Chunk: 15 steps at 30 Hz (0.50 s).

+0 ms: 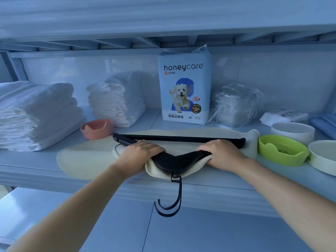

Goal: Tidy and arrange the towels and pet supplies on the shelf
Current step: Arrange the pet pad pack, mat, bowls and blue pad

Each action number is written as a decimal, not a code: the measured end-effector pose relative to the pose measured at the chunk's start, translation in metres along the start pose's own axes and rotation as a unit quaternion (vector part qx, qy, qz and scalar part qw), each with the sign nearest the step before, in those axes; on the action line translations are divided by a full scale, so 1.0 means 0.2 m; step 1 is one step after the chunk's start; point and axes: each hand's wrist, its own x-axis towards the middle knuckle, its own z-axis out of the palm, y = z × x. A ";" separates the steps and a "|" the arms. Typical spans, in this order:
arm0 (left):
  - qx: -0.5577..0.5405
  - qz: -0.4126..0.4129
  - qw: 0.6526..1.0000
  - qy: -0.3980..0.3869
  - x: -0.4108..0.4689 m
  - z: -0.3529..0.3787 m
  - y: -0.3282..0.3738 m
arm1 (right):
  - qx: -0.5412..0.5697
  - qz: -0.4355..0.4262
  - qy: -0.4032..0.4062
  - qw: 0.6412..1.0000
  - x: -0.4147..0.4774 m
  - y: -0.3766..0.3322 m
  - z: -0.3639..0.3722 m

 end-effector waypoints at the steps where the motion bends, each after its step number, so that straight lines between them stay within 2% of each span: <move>1: 0.005 0.004 1.000 0.005 0.01 0.00 0.00 | 0.000 0.006 0.000 1.000 -0.01 0.00 0.00; 4: -0.011 0.004 1.000 0.001 0.01 0.00 -0.01 | 0.014 0.017 -0.008 1.000 -0.01 -0.01 -0.02; 7: -0.032 -0.009 0.999 -0.039 -0.01 -0.01 0.00 | 0.044 0.019 -0.026 0.999 -0.02 -0.02 -0.03; 11: -0.099 -0.069 0.986 -0.113 -0.06 -0.06 0.01 | 0.059 0.028 -0.060 0.996 -0.04 -0.05 -0.04; 15: -0.128 -0.067 0.973 -0.179 -0.11 -0.14 -0.05 | 0.060 0.088 -0.064 0.992 -0.05 -0.04 -0.10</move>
